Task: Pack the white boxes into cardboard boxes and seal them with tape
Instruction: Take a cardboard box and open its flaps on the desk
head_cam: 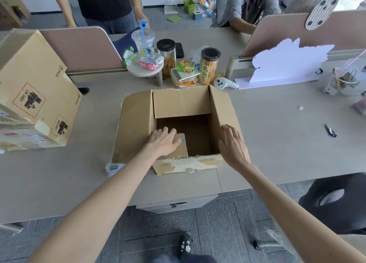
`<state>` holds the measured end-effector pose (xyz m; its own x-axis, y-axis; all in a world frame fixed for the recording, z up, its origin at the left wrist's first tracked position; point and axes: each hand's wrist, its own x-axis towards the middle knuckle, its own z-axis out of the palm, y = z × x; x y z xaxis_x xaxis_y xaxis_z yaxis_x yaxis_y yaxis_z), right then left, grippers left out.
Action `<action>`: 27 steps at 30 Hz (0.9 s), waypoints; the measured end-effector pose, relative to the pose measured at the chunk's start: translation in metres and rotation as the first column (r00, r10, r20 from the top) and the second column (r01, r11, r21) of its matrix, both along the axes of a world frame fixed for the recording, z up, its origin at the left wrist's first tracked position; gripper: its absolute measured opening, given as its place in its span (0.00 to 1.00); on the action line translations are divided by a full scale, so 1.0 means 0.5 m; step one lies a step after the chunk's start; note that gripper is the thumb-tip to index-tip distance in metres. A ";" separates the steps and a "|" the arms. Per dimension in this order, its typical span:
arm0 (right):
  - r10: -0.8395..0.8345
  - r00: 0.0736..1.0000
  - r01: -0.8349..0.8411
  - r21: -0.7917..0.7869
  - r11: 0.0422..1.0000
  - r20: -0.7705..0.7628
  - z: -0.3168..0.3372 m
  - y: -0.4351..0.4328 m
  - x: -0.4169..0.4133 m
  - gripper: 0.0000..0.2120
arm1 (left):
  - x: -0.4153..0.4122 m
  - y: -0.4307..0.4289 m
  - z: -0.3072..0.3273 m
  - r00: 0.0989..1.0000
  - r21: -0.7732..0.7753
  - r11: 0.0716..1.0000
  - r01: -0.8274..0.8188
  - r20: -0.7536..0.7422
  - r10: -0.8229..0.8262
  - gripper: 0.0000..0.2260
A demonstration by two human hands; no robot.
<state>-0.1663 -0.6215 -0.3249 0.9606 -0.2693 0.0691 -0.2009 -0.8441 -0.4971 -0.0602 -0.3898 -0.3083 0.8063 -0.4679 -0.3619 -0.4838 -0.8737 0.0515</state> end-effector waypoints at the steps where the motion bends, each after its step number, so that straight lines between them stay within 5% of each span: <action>1: 0.009 1.000 -0.009 -0.005 1.000 0.013 0.004 0.000 -0.005 0.21 | 0.003 0.001 0.016 0.999 -0.044 0.999 0.003 0.048 0.000 0.22; 5: 0.080 0.994 -0.078 -0.029 0.996 0.068 0.023 0.001 -0.024 0.19 | -0.017 0.025 0.097 0.944 -0.344 0.931 0.122 0.331 -0.001 0.10; 9: 0.114 0.990 -0.111 -0.045 0.993 0.080 0.046 0.019 -0.058 0.16 | -0.098 0.058 0.172 0.915 -0.506 0.836 0.213 0.403 0.010 0.09; 12: 0.173 0.982 -0.169 -0.056 0.984 0.074 0.057 0.038 -0.093 0.15 | -0.181 0.088 0.195 0.928 -0.518 0.838 0.173 0.371 0.037 0.13; 18: 0.197 0.979 -0.194 -0.049 0.980 0.060 0.056 0.066 -0.153 0.15 | -0.272 0.134 0.125 0.999 -0.511 0.859 0.032 0.048 -0.009 0.08; 23: 0.224 0.974 -0.222 -0.060 0.973 0.035 0.057 0.086 -0.175 0.15 | -0.280 0.131 0.031 0.984 -0.342 0.933 0.112 0.170 -0.056 0.25; 27: 0.263 0.965 -0.262 -0.087 0.961 -0.001 0.067 0.091 -0.163 0.16 | -0.264 0.105 0.005 0.956 -0.244 0.965 0.092 0.294 -0.017 0.28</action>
